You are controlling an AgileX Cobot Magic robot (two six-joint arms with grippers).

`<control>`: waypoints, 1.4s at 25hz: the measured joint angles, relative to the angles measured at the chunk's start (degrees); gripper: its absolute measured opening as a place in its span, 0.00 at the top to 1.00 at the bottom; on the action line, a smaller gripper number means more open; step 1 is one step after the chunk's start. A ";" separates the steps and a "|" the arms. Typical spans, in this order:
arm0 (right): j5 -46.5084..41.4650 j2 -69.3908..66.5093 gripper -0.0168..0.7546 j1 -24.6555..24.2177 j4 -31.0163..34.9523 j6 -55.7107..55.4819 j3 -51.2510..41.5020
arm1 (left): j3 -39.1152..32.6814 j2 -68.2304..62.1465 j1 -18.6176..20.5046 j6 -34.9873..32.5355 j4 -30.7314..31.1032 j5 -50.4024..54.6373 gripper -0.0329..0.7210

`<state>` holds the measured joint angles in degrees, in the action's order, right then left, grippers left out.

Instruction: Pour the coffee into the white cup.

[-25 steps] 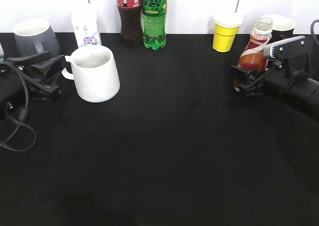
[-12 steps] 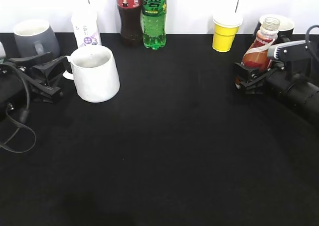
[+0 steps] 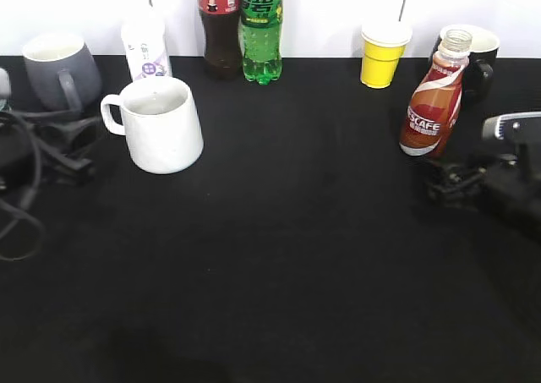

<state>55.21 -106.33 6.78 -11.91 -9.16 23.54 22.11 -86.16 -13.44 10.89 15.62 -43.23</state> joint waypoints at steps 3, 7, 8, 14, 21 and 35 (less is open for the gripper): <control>-26.14 12.96 0.18 0.23 0.00 -1.00 3.49 | 2.30 7.55 0.00 7.96 0.35 23.72 0.59; -60.28 26.16 0.21 7.82 2.07 -2.15 17.88 | 10.19 20.35 -3.48 10.41 -5.91 56.66 0.59; -62.89 29.43 0.22 9.84 3.46 -2.15 18.73 | 11.34 24.74 -5.26 10.43 -6.50 63.03 0.59; -92.14 58.40 0.23 15.89 7.16 -2.15 18.00 | 11.99 60.39 -11.27 5.67 -7.26 96.25 0.59; -116.86 100.11 0.23 15.95 8.18 -2.44 7.71 | 10.27 82.35 -11.39 -5.43 -12.98 111.09 0.59; -116.23 104.78 0.23 15.95 6.86 -5.00 5.43 | 7.50 82.54 -9.69 -7.57 -13.16 104.36 0.60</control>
<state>-61.02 -1.55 22.73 -5.05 -14.16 28.97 29.62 -3.62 -23.13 3.32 2.46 61.13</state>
